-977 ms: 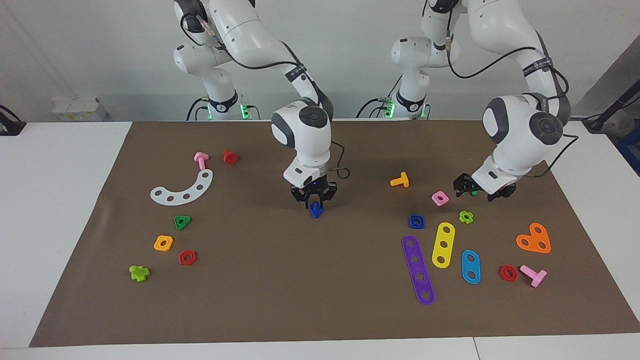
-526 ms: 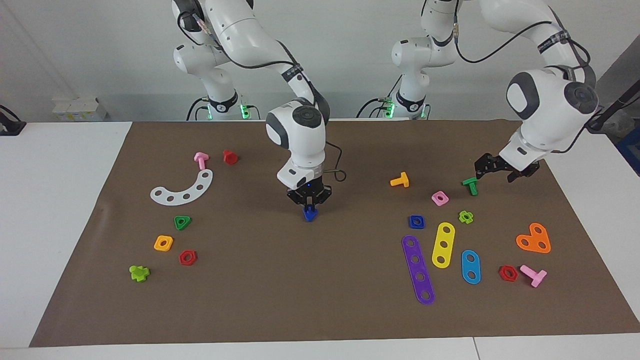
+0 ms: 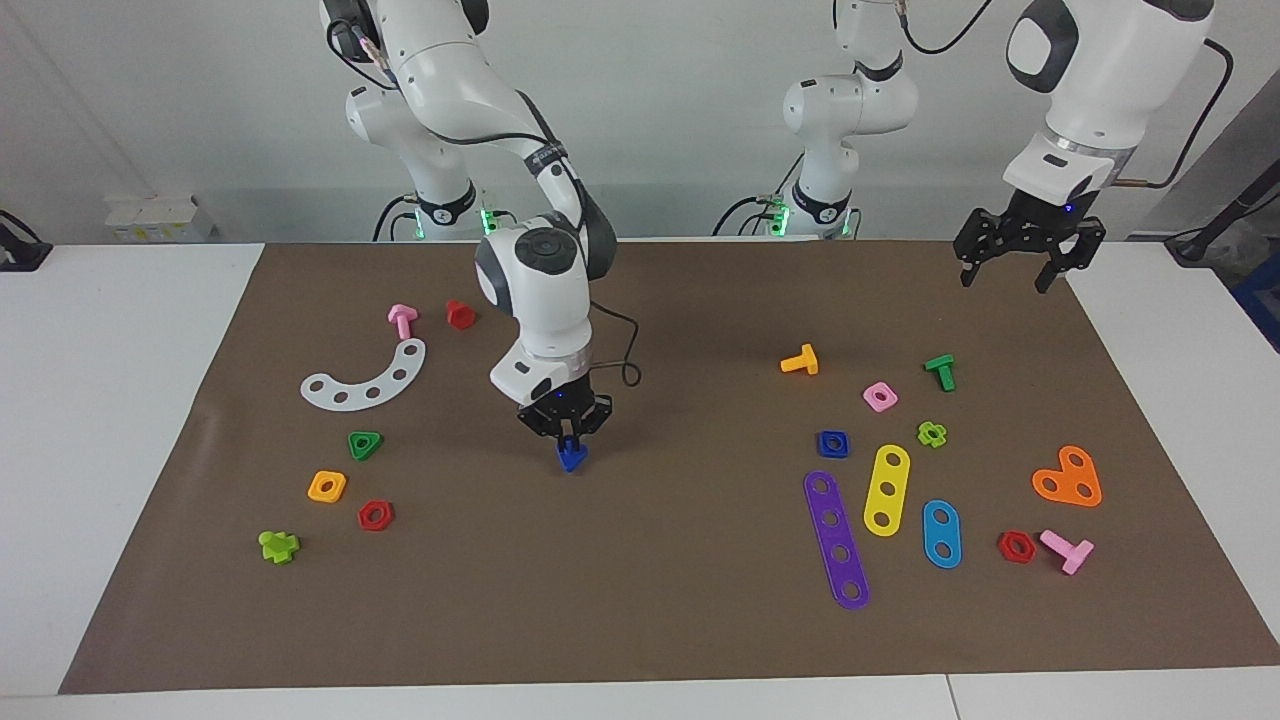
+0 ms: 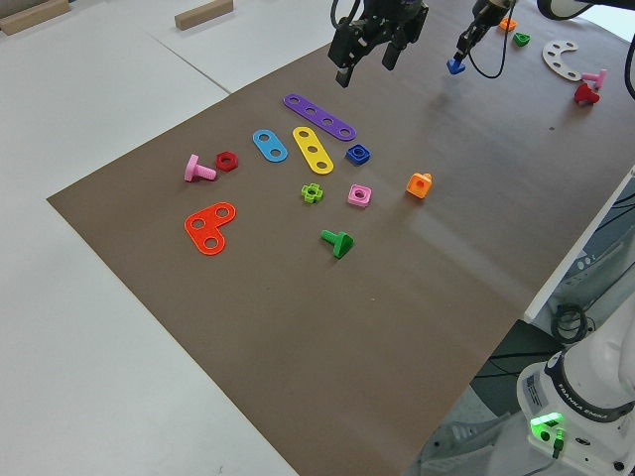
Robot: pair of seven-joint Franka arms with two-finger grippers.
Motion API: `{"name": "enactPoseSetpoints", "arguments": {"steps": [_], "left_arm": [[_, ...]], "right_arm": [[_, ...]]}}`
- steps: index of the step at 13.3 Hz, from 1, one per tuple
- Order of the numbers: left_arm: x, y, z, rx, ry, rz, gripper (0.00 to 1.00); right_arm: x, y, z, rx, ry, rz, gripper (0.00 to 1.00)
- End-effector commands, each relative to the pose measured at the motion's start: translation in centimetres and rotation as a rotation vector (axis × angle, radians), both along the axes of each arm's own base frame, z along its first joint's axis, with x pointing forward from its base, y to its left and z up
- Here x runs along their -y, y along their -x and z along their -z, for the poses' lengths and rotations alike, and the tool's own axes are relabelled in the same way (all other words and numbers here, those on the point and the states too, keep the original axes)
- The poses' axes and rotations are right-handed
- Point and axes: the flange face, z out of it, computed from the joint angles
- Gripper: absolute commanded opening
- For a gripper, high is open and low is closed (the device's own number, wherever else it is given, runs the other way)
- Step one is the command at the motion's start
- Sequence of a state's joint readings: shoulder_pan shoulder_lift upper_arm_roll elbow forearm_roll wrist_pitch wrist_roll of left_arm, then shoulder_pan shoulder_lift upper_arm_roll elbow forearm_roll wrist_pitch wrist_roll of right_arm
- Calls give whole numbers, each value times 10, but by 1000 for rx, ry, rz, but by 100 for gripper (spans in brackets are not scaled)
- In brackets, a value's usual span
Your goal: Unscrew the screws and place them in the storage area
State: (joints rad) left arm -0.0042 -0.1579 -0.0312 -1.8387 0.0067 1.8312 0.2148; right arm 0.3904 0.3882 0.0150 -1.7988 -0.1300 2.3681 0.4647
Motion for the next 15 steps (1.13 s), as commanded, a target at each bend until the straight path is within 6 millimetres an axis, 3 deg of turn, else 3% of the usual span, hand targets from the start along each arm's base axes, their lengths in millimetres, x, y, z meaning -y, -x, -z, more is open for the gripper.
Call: {"name": "enactPoseSetpoints", "arguments": {"steps": [1, 7, 10, 15], "left_arm": [[10, -6, -15, 16, -6, 4, 100], [17, 1, -8, -15, -11, 20, 100], [17, 6, -5, -48, -11, 16, 100], [15, 14, -3, -104, -15, 13, 100]], "right_arm": [[26, -6, -13, 27, 7, -13, 0], [79, -15, -1, 69, -3, 10, 0], [106, -8, 12, 129, -22, 7, 0], [152, -2, 6, 104, 33, -84, 0]]}}
